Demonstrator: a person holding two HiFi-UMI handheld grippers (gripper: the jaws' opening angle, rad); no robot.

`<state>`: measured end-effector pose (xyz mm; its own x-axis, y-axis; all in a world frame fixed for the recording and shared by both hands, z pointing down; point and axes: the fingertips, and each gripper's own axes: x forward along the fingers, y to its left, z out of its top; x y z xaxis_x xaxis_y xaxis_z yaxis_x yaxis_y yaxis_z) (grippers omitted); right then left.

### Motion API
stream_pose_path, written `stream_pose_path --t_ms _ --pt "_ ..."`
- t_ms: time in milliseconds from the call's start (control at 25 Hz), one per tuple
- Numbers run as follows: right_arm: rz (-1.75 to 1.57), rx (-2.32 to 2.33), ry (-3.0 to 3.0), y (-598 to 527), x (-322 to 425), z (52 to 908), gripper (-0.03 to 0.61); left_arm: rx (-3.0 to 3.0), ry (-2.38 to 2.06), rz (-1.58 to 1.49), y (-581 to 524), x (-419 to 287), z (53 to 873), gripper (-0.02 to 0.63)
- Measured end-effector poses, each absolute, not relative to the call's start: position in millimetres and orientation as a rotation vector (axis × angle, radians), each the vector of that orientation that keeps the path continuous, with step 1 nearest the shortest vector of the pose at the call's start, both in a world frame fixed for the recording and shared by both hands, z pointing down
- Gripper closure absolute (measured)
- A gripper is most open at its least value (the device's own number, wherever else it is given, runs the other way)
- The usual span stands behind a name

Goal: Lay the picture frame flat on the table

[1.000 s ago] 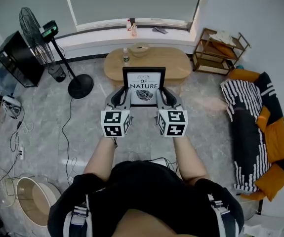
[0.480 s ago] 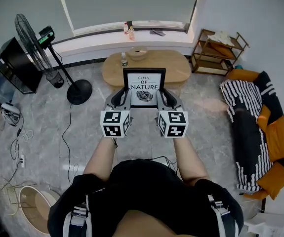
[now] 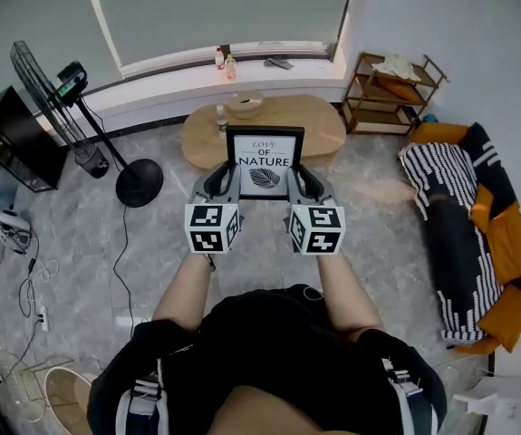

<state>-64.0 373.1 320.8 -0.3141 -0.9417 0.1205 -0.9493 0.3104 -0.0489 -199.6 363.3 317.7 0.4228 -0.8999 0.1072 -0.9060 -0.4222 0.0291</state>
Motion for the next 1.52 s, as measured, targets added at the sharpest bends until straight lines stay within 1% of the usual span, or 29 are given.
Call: stream_pose_path --t_ms 320,600,800,1240,1520 --pt "0.187 1.815 -2.461 320 -54 335 0.489 2.574 -1.609 0.131 309 -190 334 0.532" --pt "0.208 1.776 -2.484 229 -32 341 0.489 2.556 -1.653 0.170 222 -167 335 0.532" --pt "0.218 1.750 -2.509 158 -4 332 0.489 2.535 -1.677 0.178 153 -139 326 0.532" --pt "0.240 1.666 -2.553 21 83 335 0.489 2.469 -1.725 0.199 25 -52 331 0.531" --pt "0.257 1.614 -2.564 -36 109 345 0.489 2.428 -1.752 0.213 -29 -26 342 0.531"
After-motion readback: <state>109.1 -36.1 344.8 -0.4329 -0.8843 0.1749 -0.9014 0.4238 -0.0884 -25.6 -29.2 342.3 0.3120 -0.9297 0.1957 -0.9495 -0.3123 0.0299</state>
